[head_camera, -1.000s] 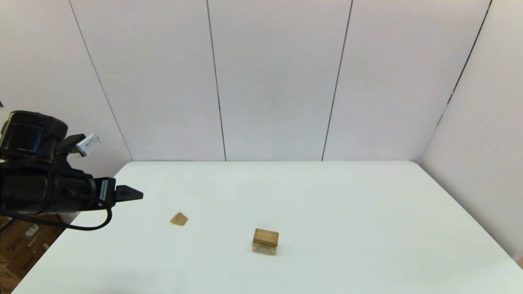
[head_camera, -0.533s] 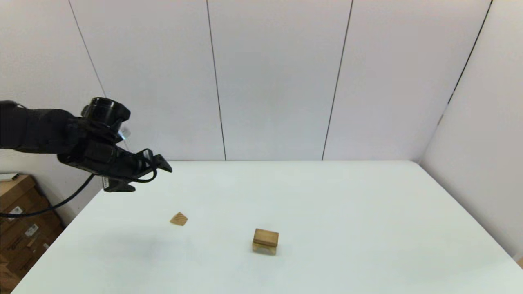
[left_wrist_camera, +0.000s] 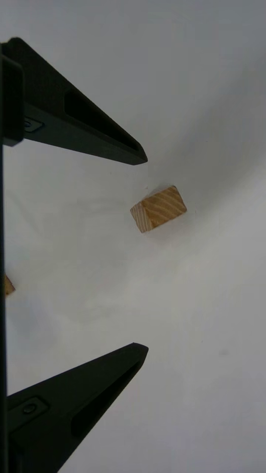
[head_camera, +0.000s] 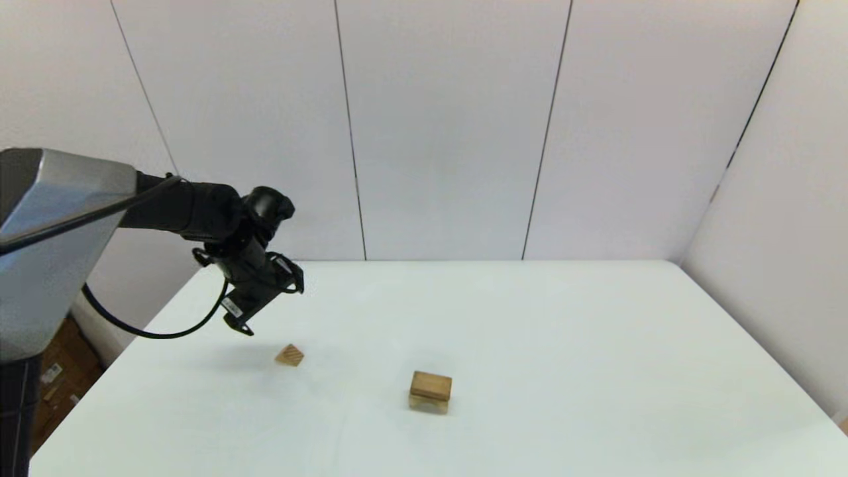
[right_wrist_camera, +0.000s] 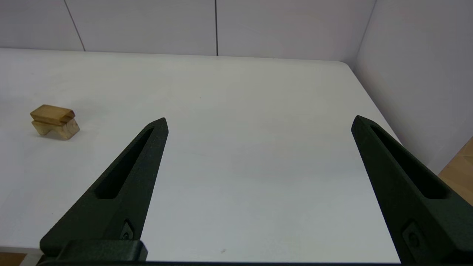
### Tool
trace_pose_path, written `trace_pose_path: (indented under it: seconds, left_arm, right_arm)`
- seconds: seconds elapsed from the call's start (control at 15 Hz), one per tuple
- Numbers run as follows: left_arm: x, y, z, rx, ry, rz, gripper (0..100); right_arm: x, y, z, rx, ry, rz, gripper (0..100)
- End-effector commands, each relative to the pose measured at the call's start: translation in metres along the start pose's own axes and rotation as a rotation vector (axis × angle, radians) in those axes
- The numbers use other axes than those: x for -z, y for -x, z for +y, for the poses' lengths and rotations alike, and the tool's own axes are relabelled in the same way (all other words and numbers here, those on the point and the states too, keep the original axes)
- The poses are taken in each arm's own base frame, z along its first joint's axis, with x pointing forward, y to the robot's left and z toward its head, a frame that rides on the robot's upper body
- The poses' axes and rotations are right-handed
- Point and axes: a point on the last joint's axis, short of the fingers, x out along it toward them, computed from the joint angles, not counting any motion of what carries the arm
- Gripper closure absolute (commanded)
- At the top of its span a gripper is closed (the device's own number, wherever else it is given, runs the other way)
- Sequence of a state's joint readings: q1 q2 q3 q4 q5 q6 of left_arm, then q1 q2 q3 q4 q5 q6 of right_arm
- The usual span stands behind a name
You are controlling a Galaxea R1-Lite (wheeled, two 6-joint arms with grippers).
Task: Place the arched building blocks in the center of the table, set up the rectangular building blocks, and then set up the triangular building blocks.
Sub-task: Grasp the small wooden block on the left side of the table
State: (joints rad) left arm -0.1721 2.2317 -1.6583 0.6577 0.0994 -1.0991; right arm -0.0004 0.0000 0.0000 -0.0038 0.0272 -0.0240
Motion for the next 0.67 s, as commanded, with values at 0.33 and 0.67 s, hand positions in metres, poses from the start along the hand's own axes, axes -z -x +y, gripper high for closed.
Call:
trace_pose_path:
  seconds: [0.33, 0.67]
  left_arm:
    - [0.004, -0.053, -0.004, -0.094, 0.218, 0.071, 0]
    - [-0.009, -0.048, 0.006, -0.092, 0.288, 0.151, 0]
  right_arm:
    - [0.0, 0.0, 0.0, -0.001, 0.001, -0.002, 0]
    - [0.0, 0.0, 0.0, 0.001, 0.001, -0.002, 0]
